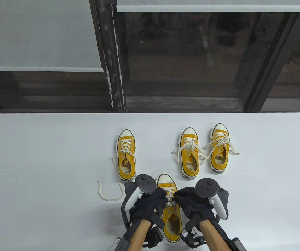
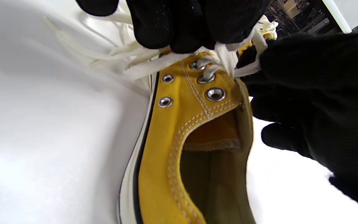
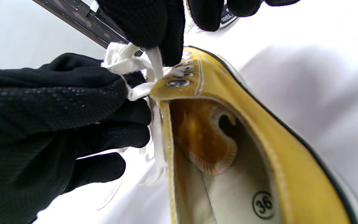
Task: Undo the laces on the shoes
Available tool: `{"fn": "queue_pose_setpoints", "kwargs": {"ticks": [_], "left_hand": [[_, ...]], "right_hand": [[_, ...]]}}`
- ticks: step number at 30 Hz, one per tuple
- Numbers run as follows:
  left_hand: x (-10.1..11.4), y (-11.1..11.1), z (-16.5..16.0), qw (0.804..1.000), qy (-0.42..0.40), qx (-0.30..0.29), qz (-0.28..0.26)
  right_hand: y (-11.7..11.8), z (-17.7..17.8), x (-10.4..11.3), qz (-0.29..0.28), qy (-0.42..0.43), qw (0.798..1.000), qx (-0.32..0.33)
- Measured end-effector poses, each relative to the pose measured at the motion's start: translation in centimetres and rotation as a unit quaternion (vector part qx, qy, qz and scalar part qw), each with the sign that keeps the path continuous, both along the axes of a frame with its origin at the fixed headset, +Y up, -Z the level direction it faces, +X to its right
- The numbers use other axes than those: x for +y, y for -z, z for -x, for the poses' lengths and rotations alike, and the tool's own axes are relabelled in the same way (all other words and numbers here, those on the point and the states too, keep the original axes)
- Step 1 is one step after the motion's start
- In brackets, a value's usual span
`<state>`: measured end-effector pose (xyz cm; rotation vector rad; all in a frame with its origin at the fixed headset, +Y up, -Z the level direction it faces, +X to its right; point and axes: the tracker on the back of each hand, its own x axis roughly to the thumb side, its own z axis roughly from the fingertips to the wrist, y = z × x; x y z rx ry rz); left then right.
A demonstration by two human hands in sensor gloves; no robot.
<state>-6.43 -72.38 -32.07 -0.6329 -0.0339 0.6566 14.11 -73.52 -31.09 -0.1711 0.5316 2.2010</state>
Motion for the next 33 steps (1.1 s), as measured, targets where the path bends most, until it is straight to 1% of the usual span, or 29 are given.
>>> {"fn": "queue_pose_setpoints", "kwargs": {"ticks": [2,5,6,8,10,14,17,21,23,26,27,29,31,33], "left_hand": [[0.2,0.0,0.0,1.0,0.004,-0.003,-0.008],[0.7,-0.1,-0.2,0.999,0.023,-0.008,-0.028],[0.8,-0.2,-0.3,0.999,0.026,-0.01,-0.033],[1.0,-0.3,-0.5,0.998,0.03,-0.018,-0.042],[1.1,-0.3,-0.4,0.998,0.032,-0.013,-0.046],[0.5,0.0,0.3,0.999,0.025,0.004,-0.027],[0.2,0.1,0.6,1.0,-0.003,0.005,-0.008],[0.3,-0.1,0.2,0.998,-0.052,-0.031,0.012],[0.2,-0.2,-0.1,0.997,-0.059,-0.048,0.023],[0.1,-0.1,-0.3,0.999,-0.025,-0.033,0.008],[0.2,-0.1,-0.1,1.0,-0.005,-0.014,-0.002],[0.2,0.1,0.4,1.0,0.007,-0.001,-0.007],[0.0,0.1,0.8,1.0,-0.006,0.016,-0.001],[0.0,0.2,1.0,1.0,-0.016,0.015,0.003]], "right_hand": [[-0.1,0.1,0.4,-0.003,0.005,1.0,0.008],[0.1,0.4,0.6,-0.004,0.035,0.997,0.066],[-0.1,0.5,0.6,0.0,0.034,0.997,0.063],[-0.2,0.9,0.5,-0.015,-0.003,0.998,0.066],[-0.3,0.8,0.6,-0.043,-0.047,0.997,0.04],[-0.3,0.3,0.6,-0.037,-0.028,0.999,0.022],[-0.2,0.1,0.5,-0.029,-0.019,0.999,0.018],[-0.2,0.0,0.4,-0.019,0.001,1.0,0.019],[-0.2,0.0,0.4,-0.016,0.008,1.0,0.018],[-0.1,0.1,0.4,-0.011,0.025,0.999,0.028],[-0.2,0.1,0.5,-0.009,0.029,0.999,0.028],[-0.2,0.0,0.5,-0.011,0.018,1.0,0.02],[-0.1,-0.1,0.5,-0.021,-0.012,1.0,0.013],[-0.1,-0.1,0.3,-0.021,-0.025,0.999,0.016]]}}
